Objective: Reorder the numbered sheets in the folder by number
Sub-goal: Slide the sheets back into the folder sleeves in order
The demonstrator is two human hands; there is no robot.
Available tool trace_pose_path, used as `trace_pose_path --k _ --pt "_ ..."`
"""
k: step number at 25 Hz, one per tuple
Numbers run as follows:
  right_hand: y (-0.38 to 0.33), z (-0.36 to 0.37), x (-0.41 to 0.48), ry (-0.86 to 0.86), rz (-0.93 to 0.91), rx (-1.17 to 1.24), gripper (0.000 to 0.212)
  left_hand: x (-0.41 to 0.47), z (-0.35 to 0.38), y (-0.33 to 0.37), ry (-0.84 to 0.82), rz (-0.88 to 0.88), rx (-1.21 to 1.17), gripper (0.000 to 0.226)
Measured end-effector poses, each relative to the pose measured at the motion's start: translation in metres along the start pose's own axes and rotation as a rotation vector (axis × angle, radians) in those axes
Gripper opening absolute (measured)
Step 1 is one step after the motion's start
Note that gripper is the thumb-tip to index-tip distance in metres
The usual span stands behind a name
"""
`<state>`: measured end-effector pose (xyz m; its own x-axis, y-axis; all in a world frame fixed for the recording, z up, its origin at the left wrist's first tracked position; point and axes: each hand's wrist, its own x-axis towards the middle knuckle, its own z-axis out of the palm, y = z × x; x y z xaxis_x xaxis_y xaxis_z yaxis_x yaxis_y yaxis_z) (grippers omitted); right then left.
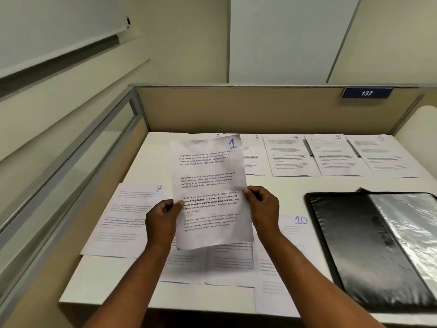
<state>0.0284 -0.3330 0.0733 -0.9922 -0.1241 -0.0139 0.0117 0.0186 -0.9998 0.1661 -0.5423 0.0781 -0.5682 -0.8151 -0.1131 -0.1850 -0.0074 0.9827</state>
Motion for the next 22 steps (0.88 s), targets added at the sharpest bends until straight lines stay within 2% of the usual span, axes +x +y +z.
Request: trace_pose_path --k 3,9,13,18,22 --pt "-0.003 -0.035 -0.019 0.011 -0.022 -0.041 0.005 -0.028 0.011 -0.001 -0.008 -0.025 0.009 0.009" --pt "-0.006 -0.08 -0.044 0.148 -0.077 -0.178 0.023 -0.053 0.033 -0.001 -0.101 -0.027 0.069 0.015" --pt "0.002 -0.108 -0.067 0.228 -0.118 -0.255 0.026 -0.073 0.047 -0.004 -0.199 -0.031 0.102 0.01" --pt "0.015 -0.149 -0.095 0.308 -0.117 -0.337 0.02 -0.108 0.072 -0.014 -0.285 -0.017 0.136 0.013" --pt "0.017 -0.201 -0.101 0.357 -0.034 -0.335 0.012 -0.145 0.105 -0.01 -0.34 -0.001 0.168 0.011"
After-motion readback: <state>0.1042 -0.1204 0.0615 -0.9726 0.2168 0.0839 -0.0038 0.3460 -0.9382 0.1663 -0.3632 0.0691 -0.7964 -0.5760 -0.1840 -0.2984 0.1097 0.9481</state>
